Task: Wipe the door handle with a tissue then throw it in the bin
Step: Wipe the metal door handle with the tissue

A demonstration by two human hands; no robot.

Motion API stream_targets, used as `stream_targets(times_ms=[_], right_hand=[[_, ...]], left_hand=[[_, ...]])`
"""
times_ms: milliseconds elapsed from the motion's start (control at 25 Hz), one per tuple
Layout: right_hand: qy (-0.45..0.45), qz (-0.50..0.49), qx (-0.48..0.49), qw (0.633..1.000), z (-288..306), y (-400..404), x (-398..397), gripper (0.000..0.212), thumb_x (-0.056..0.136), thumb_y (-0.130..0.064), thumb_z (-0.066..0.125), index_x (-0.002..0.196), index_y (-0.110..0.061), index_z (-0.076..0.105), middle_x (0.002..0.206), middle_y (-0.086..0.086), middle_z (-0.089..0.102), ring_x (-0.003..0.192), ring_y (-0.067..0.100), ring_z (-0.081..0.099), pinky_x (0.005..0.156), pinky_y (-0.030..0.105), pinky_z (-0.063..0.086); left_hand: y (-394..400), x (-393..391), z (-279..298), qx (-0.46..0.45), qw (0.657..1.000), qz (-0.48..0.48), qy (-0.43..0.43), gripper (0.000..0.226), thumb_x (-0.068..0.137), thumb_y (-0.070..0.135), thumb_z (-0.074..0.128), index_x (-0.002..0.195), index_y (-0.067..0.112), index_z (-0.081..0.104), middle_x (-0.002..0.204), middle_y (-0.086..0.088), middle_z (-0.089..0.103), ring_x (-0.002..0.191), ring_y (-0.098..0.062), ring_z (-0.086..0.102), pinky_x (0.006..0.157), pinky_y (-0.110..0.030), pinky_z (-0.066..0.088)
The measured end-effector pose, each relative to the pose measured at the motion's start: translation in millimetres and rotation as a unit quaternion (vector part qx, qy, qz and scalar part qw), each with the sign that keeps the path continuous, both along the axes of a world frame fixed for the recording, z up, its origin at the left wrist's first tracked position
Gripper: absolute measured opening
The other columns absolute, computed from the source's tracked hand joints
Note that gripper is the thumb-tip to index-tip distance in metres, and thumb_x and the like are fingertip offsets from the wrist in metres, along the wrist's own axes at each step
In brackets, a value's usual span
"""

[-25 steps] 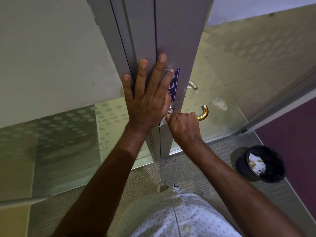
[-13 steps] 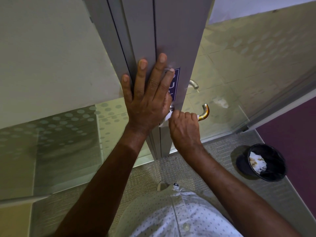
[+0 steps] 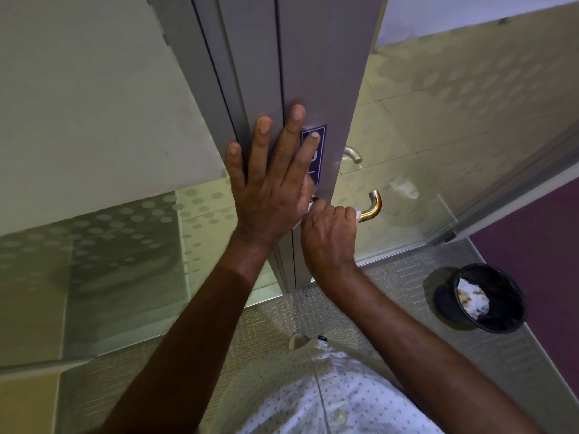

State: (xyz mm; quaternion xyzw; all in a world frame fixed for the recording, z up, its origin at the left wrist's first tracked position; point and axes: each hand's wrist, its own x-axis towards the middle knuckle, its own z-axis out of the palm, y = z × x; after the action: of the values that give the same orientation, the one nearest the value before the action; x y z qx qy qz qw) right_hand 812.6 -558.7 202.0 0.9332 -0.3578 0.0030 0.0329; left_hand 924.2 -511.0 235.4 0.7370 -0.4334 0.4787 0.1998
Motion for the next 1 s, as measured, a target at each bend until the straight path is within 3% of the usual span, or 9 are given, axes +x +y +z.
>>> stream_targets(times_ms=[120,280,480,520,680,800,1000], right_hand=[[0.042,0.023,0.014,0.999,3.4,-6.6,2.3,0.020,0.099,-0.024,0.056,0.111,-0.009,0.058,0.092,0.008,0.065,0.081,0.025,0.063,0.086,0.042,0.046],[0.015,0.079,0.063,0.995,12.6,-19.5,-2.3,0.013,0.097,-0.018,0.061,0.109,-0.015,0.059,0.095,0.004,0.072,0.075,0.024,0.067,0.080,0.039,0.047],[0.117,0.094,0.237,0.960,29.9,-45.7,13.9,0.027,0.108,-0.021,0.046,0.132,-0.015,0.055,0.127,0.010,0.069,0.110,0.032,0.069,0.094,0.046,0.054],[0.114,0.088,0.226,0.963,29.1,-42.6,13.6,0.026,0.107,-0.022,0.046,0.131,-0.015,0.056,0.126,0.009,0.070,0.109,0.031,0.069,0.096,0.046,0.052],[0.034,0.028,0.027,0.999,4.6,-6.4,-1.6,0.021,0.103,-0.024,0.047,0.115,-0.011,0.058,0.102,0.009,0.067,0.089,0.028,0.064,0.091,0.044,0.045],[-0.002,-0.002,-0.015,1.000,-3.3,2.4,-5.3,0.029,0.100,-0.018,0.026,0.111,-0.008,0.050,0.098,0.014,0.062,0.093,0.033,0.059,0.099,0.051,0.043],[-0.089,0.058,-0.040,0.994,-24.2,-10.3,-16.5,0.024,0.102,-0.012,0.029,0.108,-0.010,0.051,0.092,0.010,0.059,0.085,0.028,0.055,0.092,0.047,0.045]], left_hand=[[-0.9,0.1,-1.4,-0.004,1.000,0.001,0.000,0.046,0.109,0.037,0.047,0.154,0.028,0.049,0.177,0.004,-0.004,0.166,-0.024,-0.015,0.133,-0.050,-0.015],[0.4,-0.3,0.3,0.002,1.000,0.004,0.002,0.046,0.109,0.038,0.047,0.154,0.029,0.049,0.176,0.004,-0.004,0.165,-0.023,-0.016,0.133,-0.050,-0.016],[2.2,-2.7,3.9,0.008,1.000,0.008,0.007,0.048,0.109,0.038,0.047,0.155,0.028,0.045,0.175,0.004,-0.011,0.164,-0.022,-0.020,0.132,-0.050,-0.016],[2.5,-2.9,4.7,0.008,1.000,0.008,0.007,0.048,0.108,0.037,0.049,0.155,0.027,0.044,0.175,0.004,-0.011,0.164,-0.023,-0.021,0.132,-0.050,-0.015],[1.9,-2.4,3.1,0.009,1.000,0.005,0.003,0.050,0.108,0.037,0.050,0.156,0.027,0.044,0.175,0.003,-0.010,0.164,-0.023,-0.020,0.132,-0.050,-0.015],[0.7,-0.7,1.1,0.003,1.000,0.001,0.003,0.050,0.108,0.037,0.051,0.156,0.028,0.045,0.176,0.004,-0.007,0.165,-0.023,-0.018,0.132,-0.050,-0.015],[-0.6,0.7,-0.7,0.000,1.000,-0.003,0.005,0.048,0.109,0.038,0.049,0.155,0.028,0.046,0.176,0.004,-0.007,0.165,-0.023,-0.017,0.133,-0.050,-0.016]])
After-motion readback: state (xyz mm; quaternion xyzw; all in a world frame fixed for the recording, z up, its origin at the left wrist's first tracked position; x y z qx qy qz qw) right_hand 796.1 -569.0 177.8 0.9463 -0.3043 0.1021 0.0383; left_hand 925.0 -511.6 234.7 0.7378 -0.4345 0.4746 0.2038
